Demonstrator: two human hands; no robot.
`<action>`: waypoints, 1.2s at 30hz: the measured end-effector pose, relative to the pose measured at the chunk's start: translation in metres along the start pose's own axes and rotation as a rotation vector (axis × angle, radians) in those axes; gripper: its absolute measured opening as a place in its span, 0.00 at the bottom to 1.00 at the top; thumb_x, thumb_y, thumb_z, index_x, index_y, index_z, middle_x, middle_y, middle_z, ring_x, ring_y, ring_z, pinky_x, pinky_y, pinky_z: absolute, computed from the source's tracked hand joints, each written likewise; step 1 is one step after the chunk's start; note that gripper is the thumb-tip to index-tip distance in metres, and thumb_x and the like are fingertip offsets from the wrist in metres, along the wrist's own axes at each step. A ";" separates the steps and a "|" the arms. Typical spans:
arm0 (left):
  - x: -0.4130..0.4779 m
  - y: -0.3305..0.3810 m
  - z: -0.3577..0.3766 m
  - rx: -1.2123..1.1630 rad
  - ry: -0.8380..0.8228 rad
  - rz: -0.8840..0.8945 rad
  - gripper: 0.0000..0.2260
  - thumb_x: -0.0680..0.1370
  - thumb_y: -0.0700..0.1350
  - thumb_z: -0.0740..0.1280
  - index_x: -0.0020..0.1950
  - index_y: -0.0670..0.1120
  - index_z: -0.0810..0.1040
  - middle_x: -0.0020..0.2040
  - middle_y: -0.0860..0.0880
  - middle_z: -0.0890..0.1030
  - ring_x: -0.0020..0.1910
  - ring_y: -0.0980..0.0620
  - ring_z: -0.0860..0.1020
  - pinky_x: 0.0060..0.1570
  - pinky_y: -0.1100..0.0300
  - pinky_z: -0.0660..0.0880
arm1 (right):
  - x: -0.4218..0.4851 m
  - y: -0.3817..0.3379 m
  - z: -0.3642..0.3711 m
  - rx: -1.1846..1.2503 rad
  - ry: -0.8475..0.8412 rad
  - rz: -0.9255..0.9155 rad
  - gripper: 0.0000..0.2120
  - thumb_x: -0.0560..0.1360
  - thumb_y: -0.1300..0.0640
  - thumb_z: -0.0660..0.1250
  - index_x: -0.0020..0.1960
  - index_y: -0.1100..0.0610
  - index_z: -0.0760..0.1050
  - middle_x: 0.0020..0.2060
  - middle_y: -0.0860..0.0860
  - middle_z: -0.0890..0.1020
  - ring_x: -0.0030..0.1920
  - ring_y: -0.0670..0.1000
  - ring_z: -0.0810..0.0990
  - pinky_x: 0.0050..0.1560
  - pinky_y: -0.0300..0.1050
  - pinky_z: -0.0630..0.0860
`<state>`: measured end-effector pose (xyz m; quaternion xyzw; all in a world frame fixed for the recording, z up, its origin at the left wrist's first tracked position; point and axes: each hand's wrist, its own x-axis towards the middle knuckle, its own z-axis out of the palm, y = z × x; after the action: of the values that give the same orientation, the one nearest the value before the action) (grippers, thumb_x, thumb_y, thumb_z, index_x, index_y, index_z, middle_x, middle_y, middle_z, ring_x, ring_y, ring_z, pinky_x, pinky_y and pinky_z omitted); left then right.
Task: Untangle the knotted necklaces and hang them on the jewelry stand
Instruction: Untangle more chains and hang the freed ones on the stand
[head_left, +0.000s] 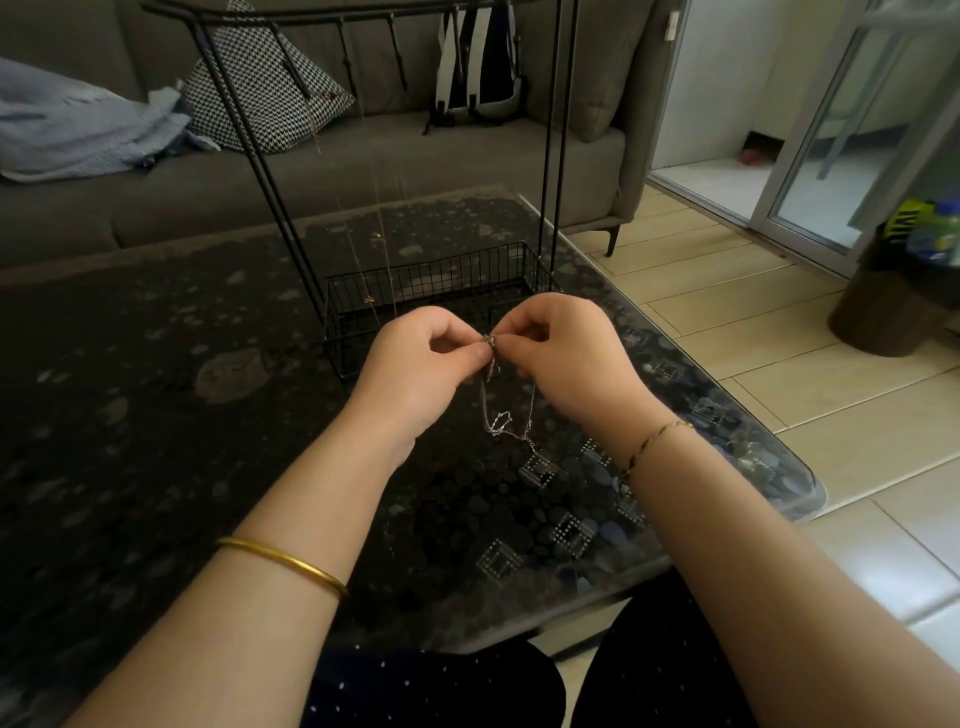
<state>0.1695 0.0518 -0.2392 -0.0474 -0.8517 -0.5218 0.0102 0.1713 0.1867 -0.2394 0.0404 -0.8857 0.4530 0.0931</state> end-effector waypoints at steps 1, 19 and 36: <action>0.000 0.000 0.000 -0.024 -0.009 -0.015 0.03 0.76 0.41 0.69 0.45 0.48 0.79 0.44 0.49 0.81 0.44 0.55 0.79 0.44 0.61 0.75 | 0.000 0.000 0.000 0.003 0.016 -0.001 0.03 0.75 0.60 0.67 0.43 0.53 0.76 0.33 0.44 0.75 0.32 0.41 0.71 0.30 0.29 0.66; -0.001 0.002 -0.004 -0.111 0.023 -0.090 0.03 0.74 0.39 0.71 0.44 0.46 0.80 0.43 0.49 0.83 0.44 0.54 0.81 0.42 0.62 0.75 | -0.002 -0.005 -0.001 0.150 -0.009 0.059 0.04 0.74 0.57 0.68 0.43 0.57 0.79 0.32 0.48 0.77 0.30 0.45 0.72 0.32 0.37 0.71; 0.003 0.009 0.003 -0.157 0.083 -0.207 0.05 0.77 0.39 0.66 0.43 0.48 0.76 0.49 0.48 0.81 0.51 0.51 0.78 0.47 0.57 0.75 | 0.001 -0.008 0.003 0.161 -0.015 0.091 0.06 0.73 0.60 0.66 0.45 0.63 0.78 0.38 0.55 0.79 0.35 0.47 0.74 0.36 0.41 0.73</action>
<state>0.1672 0.0590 -0.2321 0.0618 -0.8075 -0.5864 -0.0122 0.1717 0.1797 -0.2344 0.0108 -0.8480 0.5263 0.0620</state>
